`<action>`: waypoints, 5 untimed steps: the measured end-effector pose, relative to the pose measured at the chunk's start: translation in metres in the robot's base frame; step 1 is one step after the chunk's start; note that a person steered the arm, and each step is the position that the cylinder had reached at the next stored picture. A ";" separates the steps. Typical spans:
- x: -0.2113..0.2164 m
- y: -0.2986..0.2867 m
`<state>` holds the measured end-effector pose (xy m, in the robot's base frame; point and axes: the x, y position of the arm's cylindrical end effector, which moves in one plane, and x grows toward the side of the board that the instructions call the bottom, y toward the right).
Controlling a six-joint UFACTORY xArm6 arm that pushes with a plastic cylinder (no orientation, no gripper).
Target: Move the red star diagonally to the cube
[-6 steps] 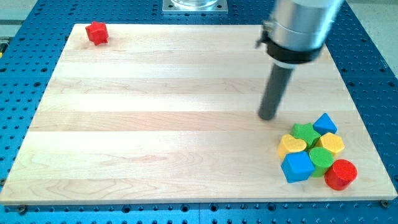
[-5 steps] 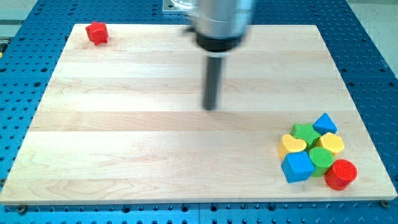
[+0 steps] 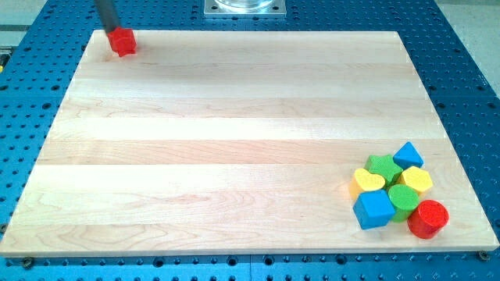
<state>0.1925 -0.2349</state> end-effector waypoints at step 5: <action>0.190 0.082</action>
